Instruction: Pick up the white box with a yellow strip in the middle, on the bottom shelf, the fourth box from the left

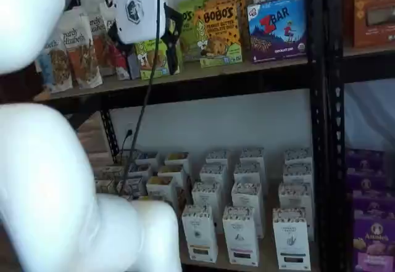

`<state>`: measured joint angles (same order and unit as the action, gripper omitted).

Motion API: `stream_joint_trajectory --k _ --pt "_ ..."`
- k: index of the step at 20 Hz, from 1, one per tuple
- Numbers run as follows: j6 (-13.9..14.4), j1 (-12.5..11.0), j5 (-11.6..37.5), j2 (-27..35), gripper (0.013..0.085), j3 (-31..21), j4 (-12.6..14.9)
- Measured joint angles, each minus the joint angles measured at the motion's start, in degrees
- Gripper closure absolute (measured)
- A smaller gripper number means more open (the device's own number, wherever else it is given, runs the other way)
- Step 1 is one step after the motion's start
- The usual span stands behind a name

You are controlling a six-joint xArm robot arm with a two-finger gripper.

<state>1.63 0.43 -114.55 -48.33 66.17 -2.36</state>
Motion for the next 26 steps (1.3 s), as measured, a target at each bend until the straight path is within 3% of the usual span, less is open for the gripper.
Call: stream_joint_trajectory --k 13,19,22,26 --pt "2.04 3.10 3.44 -0.60 0.0130 -2.06 2.67" --pt "2.94 3.81 8.20 -0.76 0.0130 -5.97 2.56" --pt "3.92 5.09 10.36 -0.39 0.0130 -8.45 3.74" --pt "4.27 5.09 15.36 -0.96 0.0130 -12.69 2.88"
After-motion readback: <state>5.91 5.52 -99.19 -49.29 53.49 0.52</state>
